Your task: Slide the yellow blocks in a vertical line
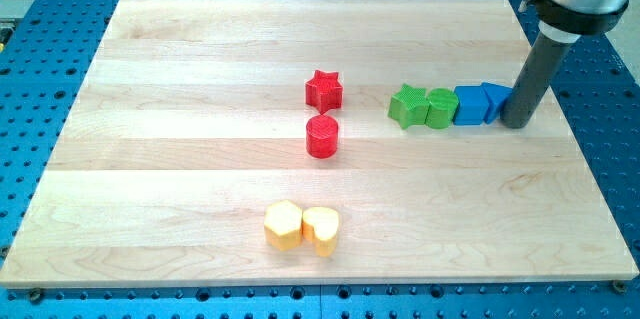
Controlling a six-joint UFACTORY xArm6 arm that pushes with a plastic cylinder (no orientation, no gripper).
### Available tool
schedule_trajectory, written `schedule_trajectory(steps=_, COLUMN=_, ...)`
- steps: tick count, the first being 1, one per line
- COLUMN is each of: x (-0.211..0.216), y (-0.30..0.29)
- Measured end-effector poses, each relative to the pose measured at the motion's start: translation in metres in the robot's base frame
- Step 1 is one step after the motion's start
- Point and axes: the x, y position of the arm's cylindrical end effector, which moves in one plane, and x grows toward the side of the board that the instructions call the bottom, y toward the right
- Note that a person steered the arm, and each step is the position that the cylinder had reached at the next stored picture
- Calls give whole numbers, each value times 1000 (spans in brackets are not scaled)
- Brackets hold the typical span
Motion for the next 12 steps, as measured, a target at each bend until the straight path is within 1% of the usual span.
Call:
schedule_trajectory(steps=1, x=8, y=0)
schedule_trajectory(steps=2, x=52, y=-8)
schedule_trajectory(steps=4, x=140, y=-67)
schedule_trajectory(steps=5, x=155, y=-104)
schedule_trajectory(steps=7, x=183, y=-190)
schedule_trajectory(steps=9, x=184, y=-228)
schedule_trajectory(steps=11, x=184, y=-304)
schedule_trajectory(steps=12, x=180, y=-302)
